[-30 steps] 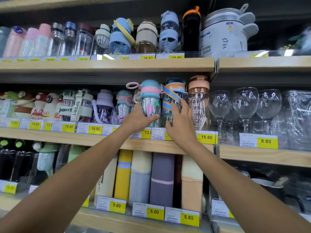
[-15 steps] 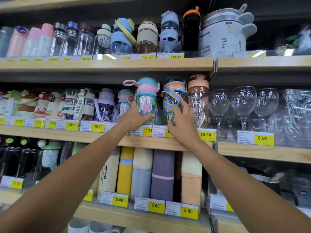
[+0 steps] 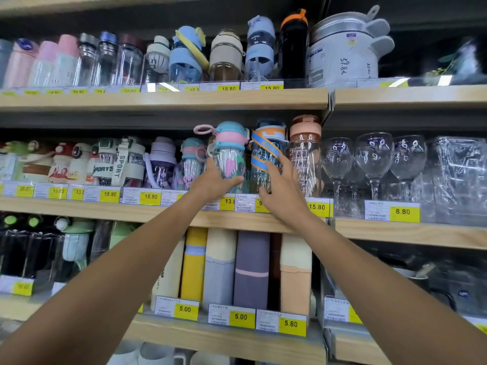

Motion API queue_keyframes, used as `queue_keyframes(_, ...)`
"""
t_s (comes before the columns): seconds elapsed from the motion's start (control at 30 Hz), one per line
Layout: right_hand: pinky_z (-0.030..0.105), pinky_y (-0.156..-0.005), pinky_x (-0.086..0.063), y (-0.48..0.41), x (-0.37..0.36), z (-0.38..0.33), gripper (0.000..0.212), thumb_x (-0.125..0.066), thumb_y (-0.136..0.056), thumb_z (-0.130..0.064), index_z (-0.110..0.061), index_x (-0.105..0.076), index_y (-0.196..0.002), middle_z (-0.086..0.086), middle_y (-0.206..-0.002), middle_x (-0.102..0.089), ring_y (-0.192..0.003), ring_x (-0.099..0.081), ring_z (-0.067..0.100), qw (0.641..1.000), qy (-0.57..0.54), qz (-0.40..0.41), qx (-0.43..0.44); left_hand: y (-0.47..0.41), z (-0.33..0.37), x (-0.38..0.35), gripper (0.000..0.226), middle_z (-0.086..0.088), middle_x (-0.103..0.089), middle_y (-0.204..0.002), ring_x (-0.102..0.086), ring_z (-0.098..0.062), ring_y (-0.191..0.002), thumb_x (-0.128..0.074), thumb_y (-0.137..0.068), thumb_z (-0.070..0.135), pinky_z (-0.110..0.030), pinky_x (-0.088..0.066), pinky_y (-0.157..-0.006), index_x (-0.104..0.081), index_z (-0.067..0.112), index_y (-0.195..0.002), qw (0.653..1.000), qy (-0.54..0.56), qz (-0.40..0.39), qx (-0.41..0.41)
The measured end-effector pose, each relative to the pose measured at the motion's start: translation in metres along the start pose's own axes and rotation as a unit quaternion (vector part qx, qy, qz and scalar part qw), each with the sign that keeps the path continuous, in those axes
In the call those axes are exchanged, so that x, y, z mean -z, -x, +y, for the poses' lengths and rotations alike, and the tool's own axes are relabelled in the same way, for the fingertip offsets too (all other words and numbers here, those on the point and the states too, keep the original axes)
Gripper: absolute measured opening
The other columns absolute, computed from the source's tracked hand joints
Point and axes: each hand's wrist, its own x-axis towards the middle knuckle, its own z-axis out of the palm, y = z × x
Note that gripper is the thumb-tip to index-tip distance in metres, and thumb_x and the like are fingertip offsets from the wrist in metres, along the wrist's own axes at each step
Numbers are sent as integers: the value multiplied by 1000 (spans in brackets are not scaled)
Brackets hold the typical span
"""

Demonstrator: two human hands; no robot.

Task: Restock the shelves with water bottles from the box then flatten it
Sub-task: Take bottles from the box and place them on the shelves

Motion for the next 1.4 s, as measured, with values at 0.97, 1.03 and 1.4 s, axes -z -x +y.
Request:
queue_keyframes(0.97,25,-74,-45,251,138,103,24,-48,-87,-7,-6,-65,-104,6,-101,-68,-83,-59,15,981,-157,-1,-111,260,113,-165,33,-15,-52,-124,-58,-25,-105,-56,-88,10,-37,-46,-93,-51,4,-120,971,238,15,-32)
queue_keyframes(1.03,24,-72,-45,297,167,136,20,-50,-91,-6,-5,-65,-105,8,-96,-70,-83,-61,17,974,-142,-13,-173,297,134,-203,32,-16,-57,-121,-60,-28,-99,-55,-88,8,-37,-48,-90,-52,5,-120,964,259,-47,-21)
queue_keyframes(1.4,45,-72,-52,547,325,266,23,-51,-91,-16,-11,-62,-111,13,-88,-70,-82,-65,31,892,2,-105,-440,503,254,-403,19,-13,-62,-100,-57,4,-71,-54,-93,4,-19,-44,-74,-61,-6,-107,870,283,-402,-44)
